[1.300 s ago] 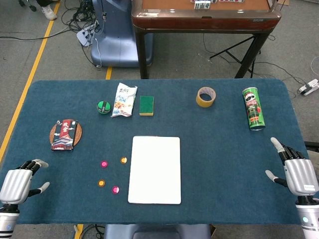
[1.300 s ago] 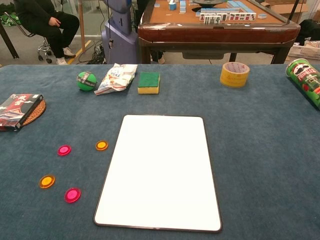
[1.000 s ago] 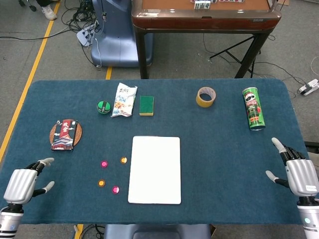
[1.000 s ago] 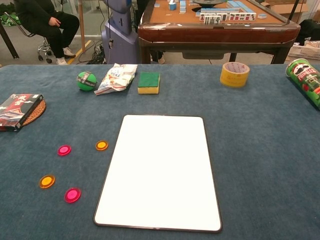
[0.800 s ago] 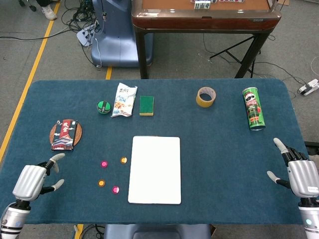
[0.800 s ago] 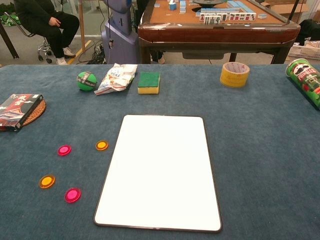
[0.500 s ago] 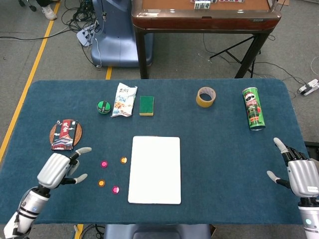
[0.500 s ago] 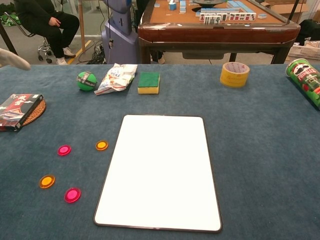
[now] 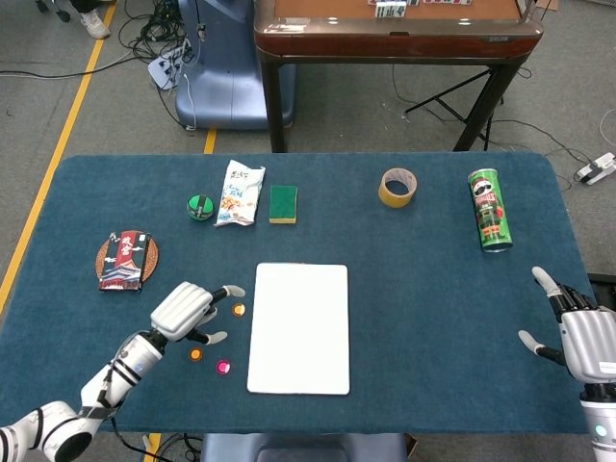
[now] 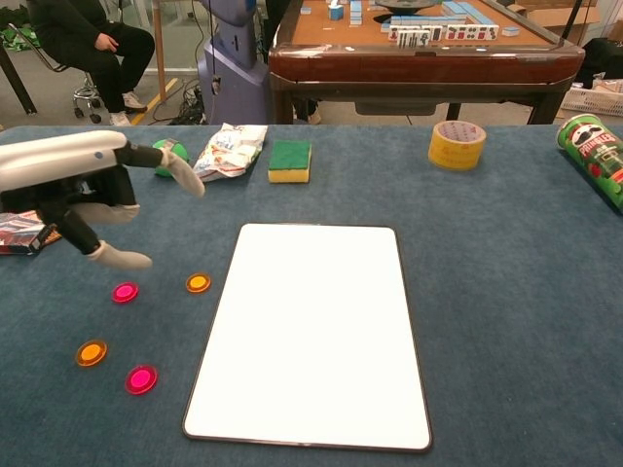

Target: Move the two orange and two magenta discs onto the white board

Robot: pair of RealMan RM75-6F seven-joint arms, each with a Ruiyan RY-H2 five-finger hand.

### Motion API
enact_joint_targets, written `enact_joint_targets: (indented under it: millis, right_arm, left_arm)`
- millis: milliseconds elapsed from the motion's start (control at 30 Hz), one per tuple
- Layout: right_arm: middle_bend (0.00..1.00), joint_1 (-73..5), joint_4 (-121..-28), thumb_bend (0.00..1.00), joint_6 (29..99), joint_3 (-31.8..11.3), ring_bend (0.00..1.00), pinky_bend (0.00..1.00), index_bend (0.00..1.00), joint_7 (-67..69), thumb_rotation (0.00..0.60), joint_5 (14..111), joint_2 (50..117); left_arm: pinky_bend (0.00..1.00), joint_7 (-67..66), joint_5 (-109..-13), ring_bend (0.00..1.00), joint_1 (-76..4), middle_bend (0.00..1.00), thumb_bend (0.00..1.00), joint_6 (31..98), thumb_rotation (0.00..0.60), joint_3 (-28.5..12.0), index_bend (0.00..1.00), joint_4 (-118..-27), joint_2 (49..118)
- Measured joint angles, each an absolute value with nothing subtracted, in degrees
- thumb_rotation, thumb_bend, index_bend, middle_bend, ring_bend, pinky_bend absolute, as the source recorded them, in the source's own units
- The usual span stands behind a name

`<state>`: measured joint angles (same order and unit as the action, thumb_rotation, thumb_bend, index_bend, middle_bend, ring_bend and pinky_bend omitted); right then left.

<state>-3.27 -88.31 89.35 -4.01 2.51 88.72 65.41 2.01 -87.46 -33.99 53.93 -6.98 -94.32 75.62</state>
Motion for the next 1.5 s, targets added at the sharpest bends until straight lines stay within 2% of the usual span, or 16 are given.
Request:
enact_joint_targets:
  millis: [233,433,933,1500]
  right_arm:
    - [0.25,-3.1,-88.3,0.0,89.7,-3.9,0.26,0.38,0.1,3.2,0.6,89.2,65.1]
    - [0.25,-2.9,-88.2,0.0,90.0,-3.8,0.26,0.38,0.11,4.1,0.6,89.5,64.8]
    - [0.25,-3.3,-88.3,0.0,89.3,-3.6,0.26,0.38,0.11,3.4,0.6,89.8,64.9]
    - [0.26,-3.3,-88.4,0.0,89.0,-3.6,0.26,0.38,0.11,3.3,0.6,89.6,64.8]
  left_arm:
    - [1.0,-5.6,-77.6,1.0,-38.0,1.0,0.21,48.5,0.6,-8.8,0.29,-90.6,80.9]
    - [1.0,-13.1,-70.6,1.0,-40.4,1.0,0.21,46.3,0.6,-9.0,0.3,-87.4,84.2]
    - [1.0,-23.0,-61.2,1.0,-43.1,1.0,0.21,46.0,0.6,-6.8,0.44,-85.8,86.3]
    - [1.0,-29.9,-52.4,1.0,-46.2,1.0,0.21,48.0,0.6,-5.8,0.49,-85.9,89.4]
